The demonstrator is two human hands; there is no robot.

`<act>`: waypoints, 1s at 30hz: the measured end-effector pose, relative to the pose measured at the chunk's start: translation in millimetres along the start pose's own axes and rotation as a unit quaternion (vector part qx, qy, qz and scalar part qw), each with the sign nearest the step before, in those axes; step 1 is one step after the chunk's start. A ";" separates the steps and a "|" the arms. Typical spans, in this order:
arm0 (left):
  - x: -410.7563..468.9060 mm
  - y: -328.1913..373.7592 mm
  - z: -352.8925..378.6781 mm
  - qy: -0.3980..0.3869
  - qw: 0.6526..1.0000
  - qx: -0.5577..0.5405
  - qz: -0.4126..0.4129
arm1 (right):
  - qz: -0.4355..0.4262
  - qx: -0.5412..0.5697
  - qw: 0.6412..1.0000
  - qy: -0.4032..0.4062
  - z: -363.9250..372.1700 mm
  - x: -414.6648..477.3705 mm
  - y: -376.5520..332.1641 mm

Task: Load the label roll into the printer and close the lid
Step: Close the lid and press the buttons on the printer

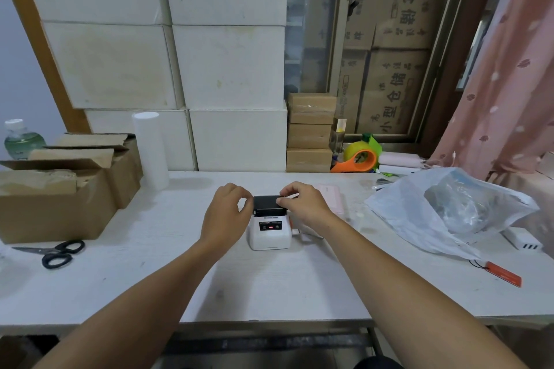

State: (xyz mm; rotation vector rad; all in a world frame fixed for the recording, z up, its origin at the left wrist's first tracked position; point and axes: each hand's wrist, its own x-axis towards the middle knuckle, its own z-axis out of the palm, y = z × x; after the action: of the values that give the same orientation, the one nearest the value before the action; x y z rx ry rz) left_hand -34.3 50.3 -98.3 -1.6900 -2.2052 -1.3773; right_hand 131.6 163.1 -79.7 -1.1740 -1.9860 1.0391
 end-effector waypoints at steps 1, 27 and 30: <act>-1.0 -0.6 -1.0 0.001 1.000 0.015 0.026 | 0.000 0.004 1.000 -0.002 -0.3 0.2 0.3; -13.2 0.9 -4.2 -0.032 0.972 0.123 0.198 | 0.001 0.073 0.991 -0.110 -6.8 -13.2 4.2; -12.5 -1.2 -3.7 -0.036 0.995 0.045 0.079 | -0.008 0.077 0.994 -0.078 -6.1 -16.9 1.9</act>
State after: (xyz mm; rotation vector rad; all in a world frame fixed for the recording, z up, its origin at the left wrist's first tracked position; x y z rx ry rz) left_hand -31.9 38.4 -103.3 -1.8644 -2.0814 -1.1789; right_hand 144.5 150.5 -79.9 -1.0202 -1.9883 1.2862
